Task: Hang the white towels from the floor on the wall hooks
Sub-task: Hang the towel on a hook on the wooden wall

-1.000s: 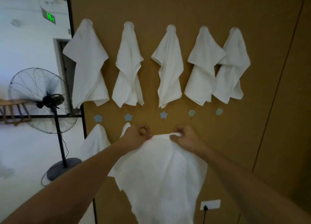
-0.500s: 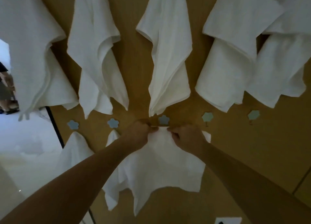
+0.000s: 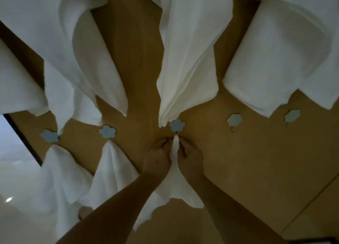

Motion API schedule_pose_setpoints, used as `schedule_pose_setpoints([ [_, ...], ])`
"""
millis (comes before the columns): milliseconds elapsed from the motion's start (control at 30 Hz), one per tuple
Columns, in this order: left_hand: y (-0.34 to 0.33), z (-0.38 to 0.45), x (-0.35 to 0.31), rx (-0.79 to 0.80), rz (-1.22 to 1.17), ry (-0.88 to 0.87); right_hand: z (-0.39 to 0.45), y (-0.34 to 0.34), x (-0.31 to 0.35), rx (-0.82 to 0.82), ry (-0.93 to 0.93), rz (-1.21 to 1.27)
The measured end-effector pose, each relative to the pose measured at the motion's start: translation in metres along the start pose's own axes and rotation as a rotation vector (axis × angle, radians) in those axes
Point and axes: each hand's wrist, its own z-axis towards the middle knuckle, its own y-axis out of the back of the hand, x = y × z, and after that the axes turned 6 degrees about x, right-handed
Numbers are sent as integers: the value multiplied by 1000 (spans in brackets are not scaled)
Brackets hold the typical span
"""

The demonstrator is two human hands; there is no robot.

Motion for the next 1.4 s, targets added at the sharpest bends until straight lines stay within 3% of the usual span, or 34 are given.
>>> schedule_pose_setpoints([
  [133, 1, 1, 9, -74, 63, -174, -10, 3, 20, -120, 104, -324],
  [233, 4, 7, 22, -13, 151, -336, -4, -5, 31, -2, -135, -96],
  [300, 7, 8, 29, 55, 143, -351, 2, -16, 29, 7, -308, 57],
  [433, 23, 4, 49, 69, -37, -258, -10, -43, 22, -65, -424, -88],
  [567, 45, 1, 68, 72, -5, -265, -30, -70, 20, -120, -636, -110],
  [700, 54, -7, 72, 92, -30, -317, -44, -78, 18, 23, -812, -347],
  [800, 49, -12, 67, 169, -132, -356, -63, -80, 19, 111, -956, -347],
  [900, 43, -20, 51, 226, -156, -449, -94, -76, 21, 122, -976, -351],
  [1067, 45, -39, -4, 247, -175, -684, -141, -26, 33, 80, -939, -412],
  [1233, 41, -88, -90, 436, -144, -848, -205, 77, 60, -61, -968, -606],
  [1400, 42, -179, -196, 595, -293, -965, -323, 188, 105, -233, -1053, -764],
])
